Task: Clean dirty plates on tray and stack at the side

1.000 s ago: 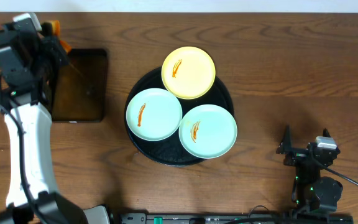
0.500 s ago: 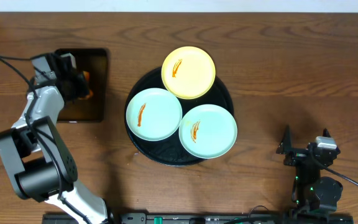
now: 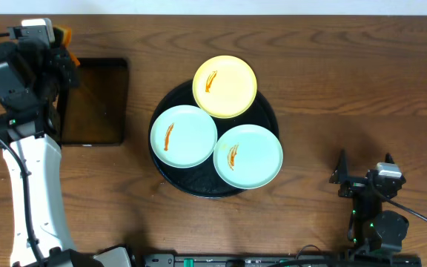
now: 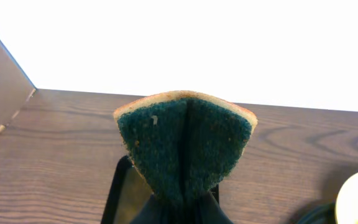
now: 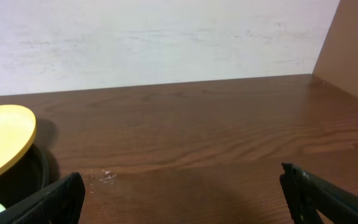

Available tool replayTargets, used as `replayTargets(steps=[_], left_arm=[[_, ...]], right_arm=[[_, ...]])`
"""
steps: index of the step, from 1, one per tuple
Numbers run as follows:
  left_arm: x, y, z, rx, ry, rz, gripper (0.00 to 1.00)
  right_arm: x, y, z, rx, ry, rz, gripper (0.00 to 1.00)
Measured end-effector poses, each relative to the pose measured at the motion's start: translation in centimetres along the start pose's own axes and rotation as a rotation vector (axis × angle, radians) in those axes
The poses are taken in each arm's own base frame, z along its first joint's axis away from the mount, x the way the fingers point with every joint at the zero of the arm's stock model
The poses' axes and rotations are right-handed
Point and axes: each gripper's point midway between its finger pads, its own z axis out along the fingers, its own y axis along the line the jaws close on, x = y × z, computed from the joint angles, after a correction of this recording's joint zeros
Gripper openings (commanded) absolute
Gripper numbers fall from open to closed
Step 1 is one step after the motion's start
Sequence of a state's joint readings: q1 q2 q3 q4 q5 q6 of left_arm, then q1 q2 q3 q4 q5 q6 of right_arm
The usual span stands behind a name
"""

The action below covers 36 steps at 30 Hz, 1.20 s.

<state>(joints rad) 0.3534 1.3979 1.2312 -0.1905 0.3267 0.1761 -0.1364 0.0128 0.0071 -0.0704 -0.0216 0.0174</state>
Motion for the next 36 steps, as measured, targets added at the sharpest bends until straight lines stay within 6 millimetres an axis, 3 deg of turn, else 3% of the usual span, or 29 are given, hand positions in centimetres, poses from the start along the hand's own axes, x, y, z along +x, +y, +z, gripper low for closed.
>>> replayTargets(steps=[3,8,10,12,15,18,21,24,27,30,32,34,36], left_arm=[[2.8,0.5,2.0,-0.004,0.079,-0.001,0.08],[13.9,1.6,8.0,-0.002,0.361,-0.055,0.07],[18.1,1.5,8.8,0.003,0.463,-0.079,0.07],[19.8,1.4,8.7,0.002,0.510,-0.089,0.07],[17.6,1.4,7.8,-0.009,0.457,-0.075,0.07],[11.6,1.3,4.9,-0.033,0.304,-0.037,0.07],[3.9,0.8,0.1,-0.060,0.084,0.017,0.07],[-0.9,0.4,-3.3,-0.078,-0.059,0.055,0.07],[-1.4,0.5,-3.2,-0.079,-0.068,0.058,0.07],[2.4,1.3,1.4,-0.063,0.041,0.031,0.07],[7.1,2.0,5.1,-0.056,0.172,0.001,0.07],[15.4,2.5,8.3,-0.056,0.406,-0.048,0.07],[21.9,2.6,8.7,-0.064,0.588,-0.077,0.07]], right_arm=[[0.0,0.0,0.0,0.000,0.000,0.000,0.99],[0.0,0.0,0.0,0.000,0.000,0.000,0.99],[0.0,0.0,0.0,0.000,0.000,0.000,0.99],[0.0,0.0,0.0,0.000,0.000,0.000,0.99],[0.0,0.0,0.0,0.000,0.000,0.000,0.99],[0.0,0.0,0.0,0.000,0.000,0.000,0.99],[0.0,0.0,0.0,0.000,0.000,0.000,0.99],[0.0,0.0,0.0,0.000,0.000,0.000,0.99],[0.0,0.0,0.0,0.000,0.000,0.000,0.99],[0.0,0.0,0.0,0.000,0.000,0.000,0.99],[0.0,0.0,0.0,0.000,0.000,0.000,0.99],[0.0,0.0,0.0,0.000,0.000,0.000,0.99],[0.0,0.0,0.0,0.000,0.000,0.000,0.99]])
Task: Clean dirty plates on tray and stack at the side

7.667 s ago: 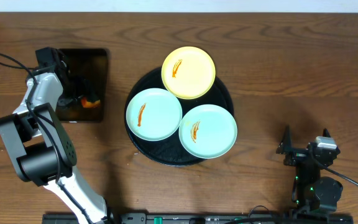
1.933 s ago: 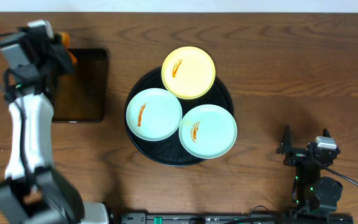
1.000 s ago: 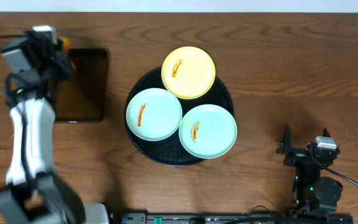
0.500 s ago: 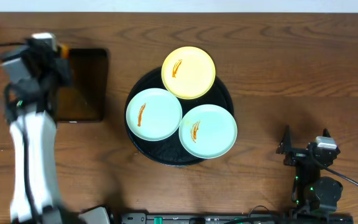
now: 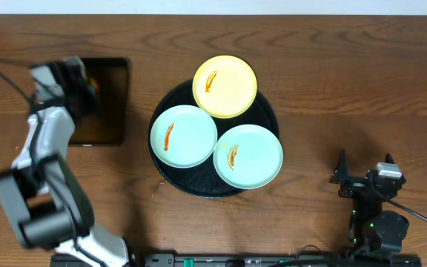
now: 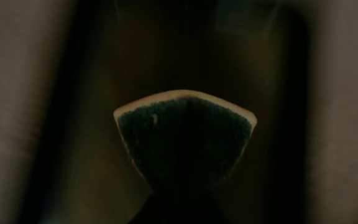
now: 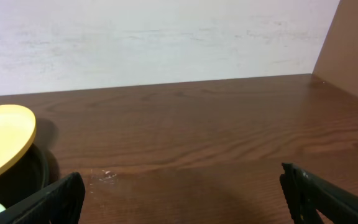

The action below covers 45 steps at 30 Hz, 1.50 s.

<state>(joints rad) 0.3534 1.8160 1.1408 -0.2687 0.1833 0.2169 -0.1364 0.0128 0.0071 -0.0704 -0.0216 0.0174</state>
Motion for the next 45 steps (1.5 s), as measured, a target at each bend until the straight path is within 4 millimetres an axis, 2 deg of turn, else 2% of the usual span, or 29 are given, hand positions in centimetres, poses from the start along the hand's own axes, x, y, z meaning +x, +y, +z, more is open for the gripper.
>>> replayTargets(steps=[1,2,4,6,8,11,13,14,15,17,19,24,27,31,35,37,40,45], left_arm=[[1.5,0.1,0.6,-0.004,0.052,-0.006,0.07],[2.3,0.2,0.7,-0.012,0.073,-0.008,0.07],[1.0,0.4,-0.8,-0.031,0.027,-0.002,0.07],[-2.2,0.5,-4.5,-0.056,-0.099,0.008,0.07],[-5.8,0.2,-9.6,-0.074,-0.264,0.018,0.08],[-10.4,-1.2,-19.5,-0.057,-0.541,0.042,0.08],[-11.5,-2.5,-24.8,-0.026,-0.662,0.061,0.08],[-11.4,-3.3,-27.0,-0.001,-0.699,0.059,0.07],[-10.8,-3.9,-28.3,0.028,-0.707,0.043,0.07],[-9.3,-4.8,-29.0,0.084,-0.672,-0.020,0.07],[-7.3,-5.5,-28.2,0.140,-0.584,-0.120,0.08],[-1.6,-8.0,-23.3,0.240,-0.239,-0.408,0.07],[0.2,-10.1,-21.4,0.276,-0.111,-0.467,0.07],[1.6,-14.4,-19.4,0.335,0.016,-0.428,0.08],[2.0,-19.2,-16.9,0.390,0.083,-0.334,0.08],[2.7,-21.4,-14.8,0.401,0.133,-0.291,0.07],[4.2,-22.9,-11.4,0.380,0.221,-0.270,0.07],[7.8,-23.5,-6.4,0.305,0.378,-0.263,0.07]], right_arm=[[0.0,0.0,0.0,0.000,0.000,0.000,0.99],[0.0,0.0,0.0,0.000,0.000,0.000,0.99],[0.0,0.0,0.0,0.000,0.000,0.000,0.99],[0.0,0.0,0.0,0.000,0.000,0.000,0.99],[0.0,0.0,0.0,0.000,0.000,0.000,0.99],[0.0,0.0,0.0,0.000,0.000,0.000,0.99],[0.0,0.0,0.0,0.000,0.000,0.000,0.99],[0.0,0.0,0.0,0.000,0.000,0.000,0.99],[0.0,0.0,0.0,0.000,0.000,0.000,0.99],[0.0,0.0,0.0,0.000,0.000,0.000,0.99],[0.0,0.0,0.0,0.000,0.000,0.000,0.99],[0.0,0.0,0.0,0.000,0.000,0.000,0.99],[0.0,0.0,0.0,0.000,0.000,0.000,0.99],[0.0,0.0,0.0,0.000,0.000,0.000,0.99],[0.0,0.0,0.0,0.000,0.000,0.000,0.99],[0.0,0.0,0.0,0.000,0.000,0.000,0.99],[0.0,0.0,0.0,0.000,0.000,0.000,0.99],[0.0,0.0,0.0,0.000,0.000,0.000,0.99]])
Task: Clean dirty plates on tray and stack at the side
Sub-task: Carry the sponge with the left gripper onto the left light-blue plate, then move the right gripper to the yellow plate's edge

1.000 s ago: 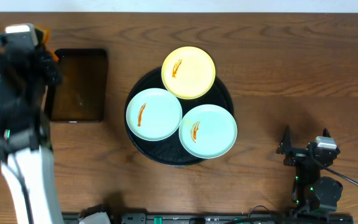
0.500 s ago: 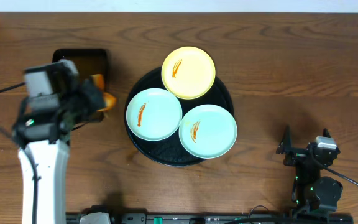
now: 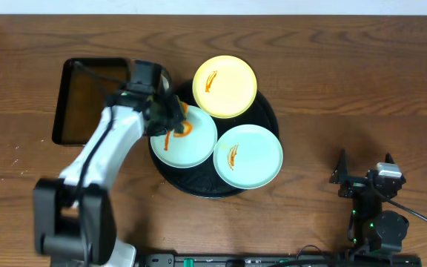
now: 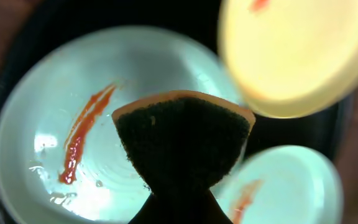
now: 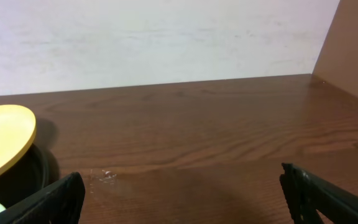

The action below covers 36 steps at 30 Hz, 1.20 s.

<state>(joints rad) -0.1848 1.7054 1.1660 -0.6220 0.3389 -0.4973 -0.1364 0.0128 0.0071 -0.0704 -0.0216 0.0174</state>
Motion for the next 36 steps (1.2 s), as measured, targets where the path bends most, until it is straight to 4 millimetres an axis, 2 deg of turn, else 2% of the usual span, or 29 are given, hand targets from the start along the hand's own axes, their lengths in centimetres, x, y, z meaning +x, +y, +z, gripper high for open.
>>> replayTargets(steps=[5,9,11,14,16,17,19,21,23,25,28,32,36], left_arm=[[1.6,1.5,3.5,-0.062,0.102,-0.019,0.08],[2.0,2.1,4.6,-0.080,0.132,-0.026,0.08],[2.1,2.1,4.6,-0.082,0.133,-0.026,0.17],[2.1,2.1,4.6,-0.082,0.133,-0.028,0.17],[2.0,2.1,4.6,-0.083,0.131,-0.026,0.25],[2.0,2.1,4.6,-0.082,0.129,-0.023,0.34],[1.9,2.1,4.7,-0.082,0.127,-0.024,0.48],[1.9,2.1,4.7,-0.081,0.127,-0.025,0.51],[1.9,2.1,4.7,-0.080,0.127,-0.019,0.58],[1.9,2.1,4.7,-0.079,0.128,-0.003,0.63],[1.9,2.1,4.7,-0.078,0.129,0.022,0.65],[1.9,2.1,4.7,-0.076,0.129,0.036,0.66],[1.9,2.1,4.7,-0.075,0.129,0.042,0.69]], right_arm=[[0.0,0.0,0.0,0.000,0.000,0.000,0.99],[0.0,0.0,0.0,0.000,0.000,0.000,0.99],[0.0,0.0,0.0,0.000,0.000,0.000,0.99],[0.0,0.0,0.0,0.000,0.000,0.000,0.99],[-0.1,-0.1,0.0,0.007,-0.004,-0.008,0.99],[-0.3,-0.2,0.0,0.014,-0.013,-0.012,0.99],[-1.4,-0.3,0.0,0.016,-0.057,-0.011,0.99],[-2.3,0.3,-0.1,-0.019,-0.093,0.013,0.99],[-2.4,1.3,-0.2,-0.079,-0.097,0.047,0.99],[-3.5,2.4,-0.4,-0.145,-0.135,0.082,0.99],[-5.5,4.2,-1.1,-0.259,-0.208,0.122,0.99],[-9.6,6.4,-3.2,-0.409,-0.374,0.112,0.99],[-11.5,7.7,-4.4,-0.491,-0.391,0.104,0.99]])
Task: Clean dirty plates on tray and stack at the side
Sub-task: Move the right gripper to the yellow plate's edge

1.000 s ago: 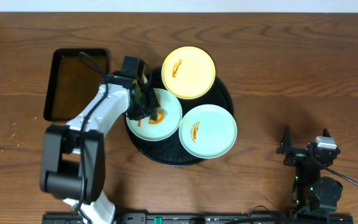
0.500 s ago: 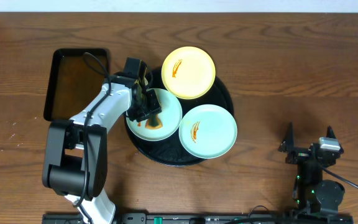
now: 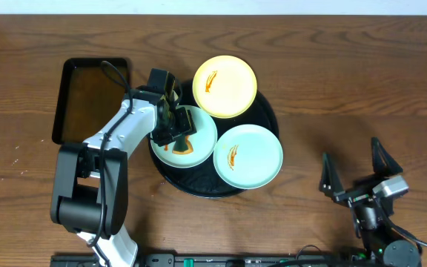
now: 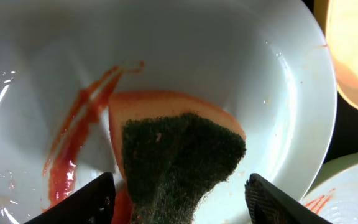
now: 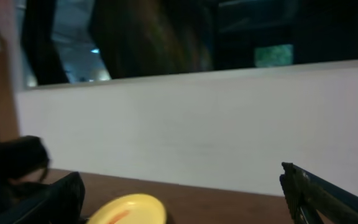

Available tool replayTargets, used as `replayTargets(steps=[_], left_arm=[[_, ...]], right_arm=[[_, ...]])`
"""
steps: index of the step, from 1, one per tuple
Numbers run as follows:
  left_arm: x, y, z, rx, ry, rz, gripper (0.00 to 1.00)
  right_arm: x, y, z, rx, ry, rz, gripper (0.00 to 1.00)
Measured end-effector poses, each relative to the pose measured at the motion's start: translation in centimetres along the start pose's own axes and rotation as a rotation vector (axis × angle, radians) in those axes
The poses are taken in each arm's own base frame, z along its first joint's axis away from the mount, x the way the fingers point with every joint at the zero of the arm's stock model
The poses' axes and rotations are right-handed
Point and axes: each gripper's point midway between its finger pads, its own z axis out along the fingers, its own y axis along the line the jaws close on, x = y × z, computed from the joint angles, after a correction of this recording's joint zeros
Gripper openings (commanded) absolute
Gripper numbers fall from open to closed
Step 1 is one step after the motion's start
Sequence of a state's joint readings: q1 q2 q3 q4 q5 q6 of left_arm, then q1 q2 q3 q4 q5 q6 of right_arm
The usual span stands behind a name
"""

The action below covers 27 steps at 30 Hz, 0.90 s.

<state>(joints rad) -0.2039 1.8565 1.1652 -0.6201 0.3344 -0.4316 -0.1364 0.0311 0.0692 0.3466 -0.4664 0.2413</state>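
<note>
A round black tray (image 3: 269, 119) carries three plates. The yellow plate (image 3: 224, 85) and the right teal plate (image 3: 247, 156) each bear a red streak. On the left teal plate (image 3: 199, 122) lies the green-and-orange sponge (image 4: 179, 152), beside smeared red sauce (image 4: 73, 146). My left gripper (image 4: 179, 180) stands over that plate, its jaws spread wide on either side of the sponge. My right gripper (image 3: 353, 167) is open and lifted above the table at the lower right. Its wrist view shows the yellow plate (image 5: 129, 208) far off.
A rectangular black tray (image 3: 91, 100) lies at the left of the table. The left arm (image 3: 117, 133) reaches from the lower left across the round tray's left rim. The wall (image 5: 197, 130) runs along the far edge.
My left gripper has come down onto the left teal plate, and its jaws now stand apart around the sponge lying there. The sauce is smeared. My right arm has lifted and tilted upward.
First my left gripper held the folded sponge up at the far left. Then it was over the rectangular tray, and later above the left teal plate. Now the sponge rests on that plate. My right arm stayed still until its rise now.
</note>
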Motion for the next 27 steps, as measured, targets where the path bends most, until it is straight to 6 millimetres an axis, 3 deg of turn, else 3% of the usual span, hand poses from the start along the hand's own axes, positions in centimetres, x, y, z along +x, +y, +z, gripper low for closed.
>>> replayTargets(steps=[4,8,11,16,19,27], left_arm=[[0.0,0.0,0.0,0.000,0.000,0.005,0.70],[0.0,0.0,0.0,0.000,0.000,0.010,0.71],[0.0,0.0,0.0,0.000,0.001,0.010,0.71],[0.0,0.0,0.0,0.000,0.000,0.010,0.71],[0.0,0.0,0.0,0.000,0.000,0.010,0.71],[0.0,0.0,0.0,-0.001,0.000,0.010,0.71]], right_arm=[[-3.1,1.4,1.4,-0.066,0.065,0.000,0.99],[-7.0,3.0,4.2,-0.177,0.158,-0.011,0.99],[-7.8,3.6,7.0,-0.279,0.323,0.062,0.99],[-6.1,3.4,10.6,-0.405,0.586,0.257,0.99],[-4.9,3.2,12.6,-0.492,0.646,0.358,0.99],[0.0,3.9,15.3,-0.645,0.750,0.618,0.99]])
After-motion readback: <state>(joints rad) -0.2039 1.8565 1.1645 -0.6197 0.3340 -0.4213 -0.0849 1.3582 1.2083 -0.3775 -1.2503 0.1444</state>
